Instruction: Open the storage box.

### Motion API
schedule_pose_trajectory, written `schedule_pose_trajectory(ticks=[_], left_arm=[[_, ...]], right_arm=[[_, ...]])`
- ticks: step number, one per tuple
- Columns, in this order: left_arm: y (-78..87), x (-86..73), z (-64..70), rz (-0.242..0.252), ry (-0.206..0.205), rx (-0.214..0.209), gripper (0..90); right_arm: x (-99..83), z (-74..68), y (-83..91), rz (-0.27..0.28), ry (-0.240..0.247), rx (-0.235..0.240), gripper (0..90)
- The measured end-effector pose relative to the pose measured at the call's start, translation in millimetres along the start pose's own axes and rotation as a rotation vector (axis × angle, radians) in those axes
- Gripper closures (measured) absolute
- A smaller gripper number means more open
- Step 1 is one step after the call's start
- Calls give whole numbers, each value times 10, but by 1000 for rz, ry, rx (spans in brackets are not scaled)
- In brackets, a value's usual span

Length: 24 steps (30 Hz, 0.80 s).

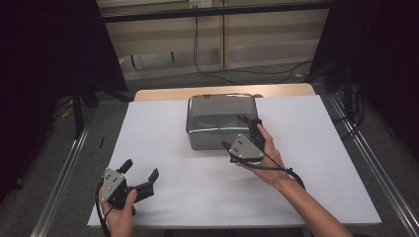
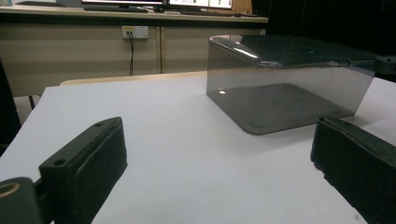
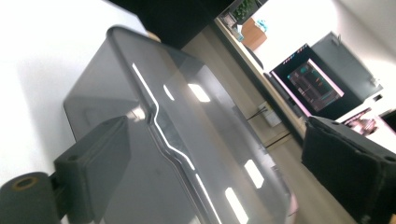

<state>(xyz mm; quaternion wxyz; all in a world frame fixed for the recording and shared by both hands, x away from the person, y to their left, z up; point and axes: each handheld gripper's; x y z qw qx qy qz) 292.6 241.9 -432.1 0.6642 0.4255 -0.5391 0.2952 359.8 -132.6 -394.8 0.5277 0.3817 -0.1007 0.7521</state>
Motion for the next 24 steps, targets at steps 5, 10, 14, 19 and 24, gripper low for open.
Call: schedule_pose_trajectory(ticks=[5, 10, 14, 19, 24], left_arm=[[2, 0, 7, 1, -1, 0, 36], [3, 1, 9, 0, -4, -2, 36], [1, 1, 9, -1, -5, -2, 36], [4, 2, 9, 0, -5, -2, 36], [4, 1, 10, -1, -8, -1, 36]], right_arm=[[35, -75, -17, -14, 141, -20, 126], [49, -124, -38, -40, 248, -16, 195], [53, -175, -66, -72, 343, -32, 264], [42, -217, -104, -85, 393, -32, 332], [8, -272, -134, -109, 432, -41, 444]])
Point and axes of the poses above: each handheld gripper's, and its own axes: y roughly backward along the jaws, x roughly out of its top, z roughly to its right, and after that the axes turned 3 degrees about -z, right-handed
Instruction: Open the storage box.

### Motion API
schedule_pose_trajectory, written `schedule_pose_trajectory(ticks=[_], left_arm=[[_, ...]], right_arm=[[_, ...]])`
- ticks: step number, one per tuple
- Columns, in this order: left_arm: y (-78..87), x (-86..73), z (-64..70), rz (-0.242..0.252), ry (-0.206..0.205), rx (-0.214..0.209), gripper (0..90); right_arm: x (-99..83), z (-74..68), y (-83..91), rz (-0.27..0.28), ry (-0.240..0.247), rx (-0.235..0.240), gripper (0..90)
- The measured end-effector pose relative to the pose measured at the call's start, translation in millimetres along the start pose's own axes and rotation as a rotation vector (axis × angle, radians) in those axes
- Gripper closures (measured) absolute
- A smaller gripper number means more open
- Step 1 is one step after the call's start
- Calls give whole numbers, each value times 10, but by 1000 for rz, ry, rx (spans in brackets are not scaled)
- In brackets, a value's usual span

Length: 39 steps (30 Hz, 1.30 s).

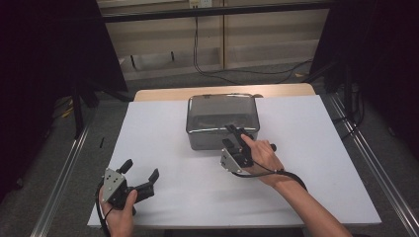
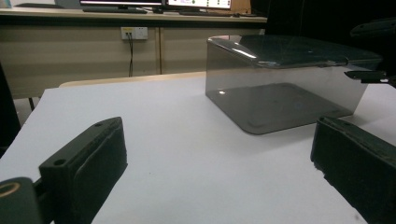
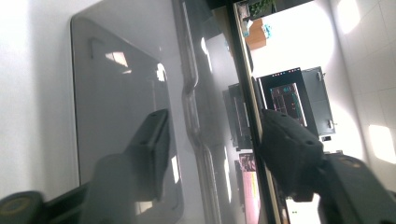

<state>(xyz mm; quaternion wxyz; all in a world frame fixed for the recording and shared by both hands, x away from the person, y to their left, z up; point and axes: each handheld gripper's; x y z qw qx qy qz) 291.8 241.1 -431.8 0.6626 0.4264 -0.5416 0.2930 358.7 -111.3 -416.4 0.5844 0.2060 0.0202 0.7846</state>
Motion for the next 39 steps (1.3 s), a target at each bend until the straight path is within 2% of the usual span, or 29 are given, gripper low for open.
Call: schedule_pose_trajectory(ticks=[2, 6, 10, 13, 22, 28, 39], left_arm=[[-1, 0, 2, 2, 2, 0, 36], [2, 1, 2, 4, 1, -1, 36], [3, 1, 2, 4, 1, -2, 36], [1, 1, 1, 3, 1, -2, 36], [-3, 1, -2, -1, -1, -2, 36], [-4, 1, -2, -2, -4, -4, 36], [-13, -3, 5, -6, -4, -7, 36]], right_arm=[[-2, -5, -18, -6, 24, 1, 478], [-15, -23, -52, -15, 29, 9, 534], [-32, -40, -75, -28, 14, 25, 592], [-19, -52, -77, -26, 23, 28, 633], [15, -45, -66, -16, 34, 17, 737], [30, -59, -58, -28, 53, 4, 753], [24, -37, -51, -24, 42, 10, 755]])
Point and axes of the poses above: each handheld gripper's, and its own axes: y roughly backward along the jaws, x roughly out of its top, z roughly to its right, and after that the axes turned 3 degrees about -z, right-handed
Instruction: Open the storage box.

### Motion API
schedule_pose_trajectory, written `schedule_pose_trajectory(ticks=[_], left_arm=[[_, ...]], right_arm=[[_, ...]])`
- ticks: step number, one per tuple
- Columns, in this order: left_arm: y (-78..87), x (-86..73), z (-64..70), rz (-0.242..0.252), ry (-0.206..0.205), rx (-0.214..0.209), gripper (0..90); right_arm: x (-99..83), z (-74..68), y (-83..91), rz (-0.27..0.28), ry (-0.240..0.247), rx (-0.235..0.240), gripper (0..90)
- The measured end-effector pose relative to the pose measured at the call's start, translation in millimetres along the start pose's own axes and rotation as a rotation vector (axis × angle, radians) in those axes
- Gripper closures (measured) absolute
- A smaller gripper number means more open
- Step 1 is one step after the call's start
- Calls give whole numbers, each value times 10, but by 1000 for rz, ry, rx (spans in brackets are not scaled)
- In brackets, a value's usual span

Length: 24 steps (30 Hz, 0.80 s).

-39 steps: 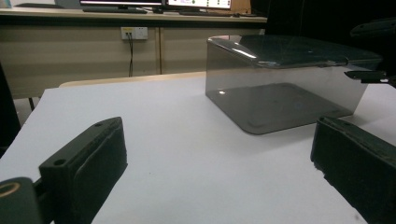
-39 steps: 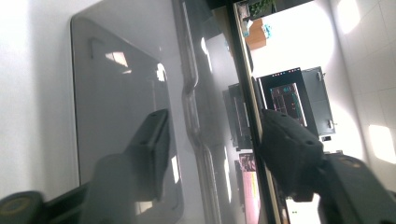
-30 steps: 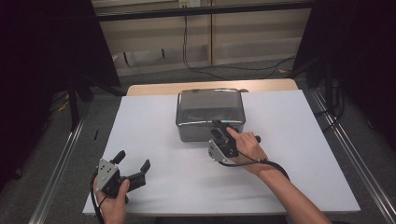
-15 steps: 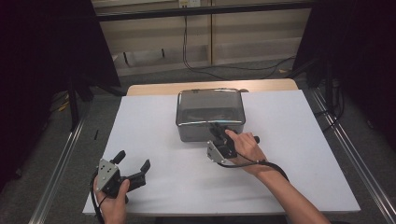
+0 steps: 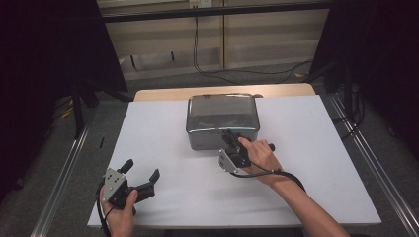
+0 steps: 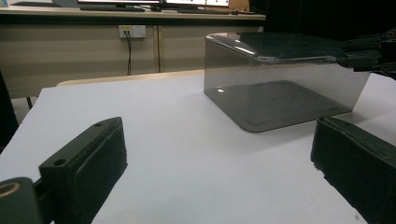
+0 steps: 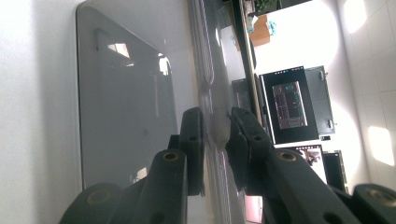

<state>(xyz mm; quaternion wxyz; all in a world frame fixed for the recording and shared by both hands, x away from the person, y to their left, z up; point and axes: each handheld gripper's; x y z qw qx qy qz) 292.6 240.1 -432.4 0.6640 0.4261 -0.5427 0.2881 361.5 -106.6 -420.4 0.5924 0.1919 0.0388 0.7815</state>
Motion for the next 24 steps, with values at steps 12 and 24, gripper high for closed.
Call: schedule_pose_trajectory(ticks=[12, 24], left_arm=[[-13, 3, -6, -4, 3, -4, 35], [-24, 2, -6, -14, 1, -2, 35]], right_arm=[[0, 31, 8, 7, -4, -1, 758], [2, 89, 22, 15, -11, -16, 768]])
Point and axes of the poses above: each handheld gripper's, and its own axes: y roughly backward along the jaws, x roughly out of its top, z roughly to its right, and after that the axes turned 3 degrees about -z, right-handed
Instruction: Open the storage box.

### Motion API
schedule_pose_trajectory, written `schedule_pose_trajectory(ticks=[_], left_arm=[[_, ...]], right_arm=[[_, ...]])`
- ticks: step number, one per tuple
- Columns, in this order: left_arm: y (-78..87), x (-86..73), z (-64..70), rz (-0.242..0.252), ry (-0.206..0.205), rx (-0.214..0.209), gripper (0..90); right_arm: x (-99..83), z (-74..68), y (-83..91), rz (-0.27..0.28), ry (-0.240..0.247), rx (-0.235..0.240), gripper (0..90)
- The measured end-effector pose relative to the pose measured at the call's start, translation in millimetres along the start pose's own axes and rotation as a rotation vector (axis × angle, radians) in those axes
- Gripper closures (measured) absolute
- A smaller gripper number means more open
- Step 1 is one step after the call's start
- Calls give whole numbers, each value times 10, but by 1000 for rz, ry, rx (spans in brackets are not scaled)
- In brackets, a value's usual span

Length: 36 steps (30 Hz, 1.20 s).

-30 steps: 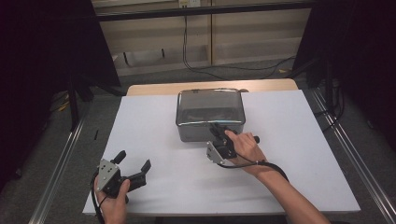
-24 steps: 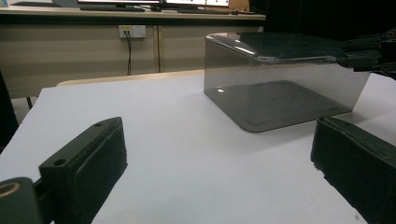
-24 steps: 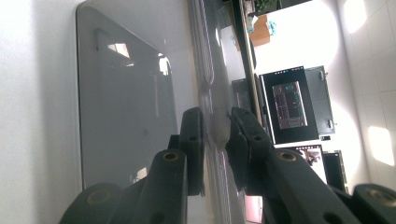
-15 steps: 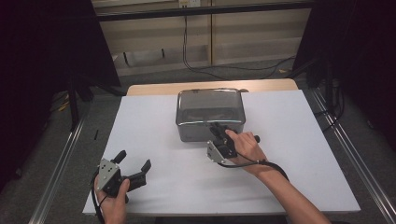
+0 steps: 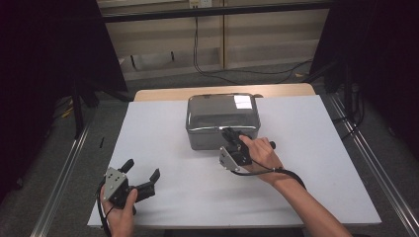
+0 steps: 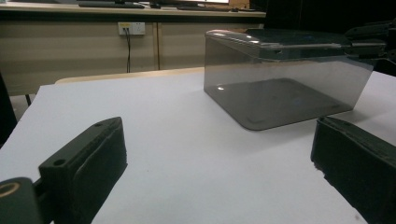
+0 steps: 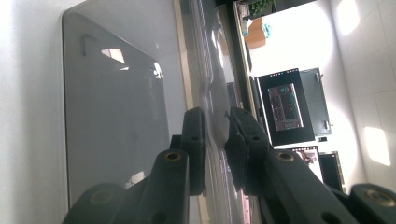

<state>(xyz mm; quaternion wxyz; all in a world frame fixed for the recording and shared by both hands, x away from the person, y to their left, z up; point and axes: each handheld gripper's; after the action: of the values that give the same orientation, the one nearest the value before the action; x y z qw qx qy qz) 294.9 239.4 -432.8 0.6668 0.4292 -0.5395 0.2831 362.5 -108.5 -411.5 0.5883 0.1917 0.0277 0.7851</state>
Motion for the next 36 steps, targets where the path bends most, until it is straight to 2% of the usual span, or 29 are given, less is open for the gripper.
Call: schedule_pose_trajectory(ticks=[9, 12, 19, 22, 28, 29, 31, 33, 36], left_arm=[[-66, 18, 19, -10, -5, 0, 30], [-95, 56, 12, -10, -18, -4, 30], [-234, 153, 23, -19, -17, -22, 36], [-294, 185, 11, -22, -6, -65, 51], [-346, 217, 36, -35, -21, -88, 41], [-373, 231, 45, -9, -28, -115, 37], [-399, 251, 39, 9, -58, -129, 28], [-458, 286, 41, 18, -38, -153, 23], [-550, 352, 57, 29, -41, -161, 23]], right_arm=[[8, 29, 6, 5, 7, -8, 775], [7, 38, 5, 8, 4, -13, 777], [7, 51, 6, 13, 3, -14, 778], [7, 61, 7, 14, 0, -16, 778], [5, 80, 13, 16, -13, -25, 779], [9, 87, 9, 22, -20, -32, 780], [15, 95, 12, 20, -18, -34, 782], [14, 109, 16, 20, -24, -35, 783], [16, 135, 17, 25, -22, -39, 785]])
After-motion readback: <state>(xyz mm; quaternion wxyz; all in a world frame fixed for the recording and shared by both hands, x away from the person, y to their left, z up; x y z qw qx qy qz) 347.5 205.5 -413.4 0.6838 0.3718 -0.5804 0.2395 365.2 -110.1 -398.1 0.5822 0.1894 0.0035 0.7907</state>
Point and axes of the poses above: each handheld gripper's, and its own axes: y roughly backward along the jaws, x roughly out of its top, z roughly to its right, and after that the axes turned 3 degrees about -z, right-handed
